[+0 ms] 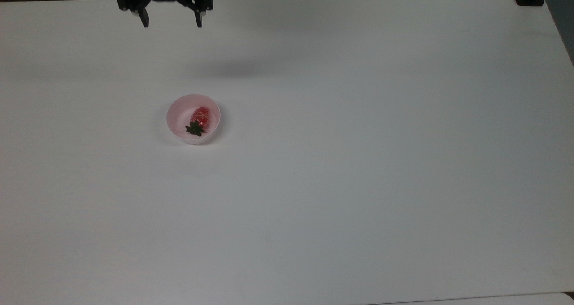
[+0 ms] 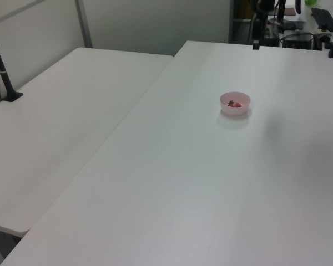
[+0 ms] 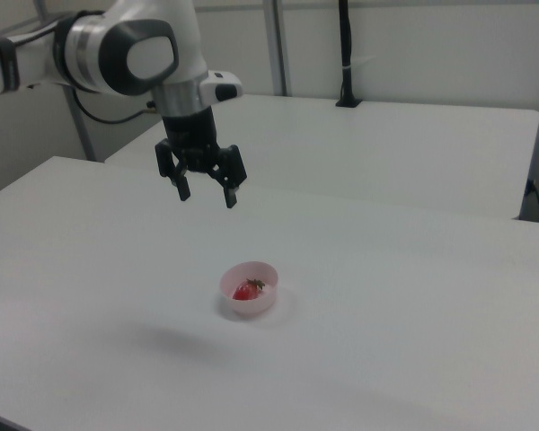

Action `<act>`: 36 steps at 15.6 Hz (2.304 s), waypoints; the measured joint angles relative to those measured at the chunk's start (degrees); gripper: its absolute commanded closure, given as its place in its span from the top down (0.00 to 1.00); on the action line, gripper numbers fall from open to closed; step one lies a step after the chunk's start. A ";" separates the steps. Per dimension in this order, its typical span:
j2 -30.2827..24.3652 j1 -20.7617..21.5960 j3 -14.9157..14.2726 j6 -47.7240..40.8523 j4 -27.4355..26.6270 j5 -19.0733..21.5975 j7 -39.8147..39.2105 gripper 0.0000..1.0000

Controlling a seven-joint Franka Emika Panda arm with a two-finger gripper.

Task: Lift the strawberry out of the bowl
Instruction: 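Lower the open gripper into the pink bowl and close on the strawberry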

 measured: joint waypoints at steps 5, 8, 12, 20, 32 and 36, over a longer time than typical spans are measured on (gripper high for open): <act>5.32 0.14 0.01 8.43 -3.36 0.00 3.78 0.99; 9.63 0.13 0.01 13.88 -5.11 0.01 5.81 0.74; 13.51 0.13 0.01 18.53 -5.17 0.02 9.79 0.61; 20.23 0.18 0.13 24.14 -5.24 0.02 10.35 0.61; 21.85 0.14 0.51 24.30 -4.67 0.02 10.46 0.24; 20.61 -1.30 0.36 24.31 -3.03 0.02 10.46 0.24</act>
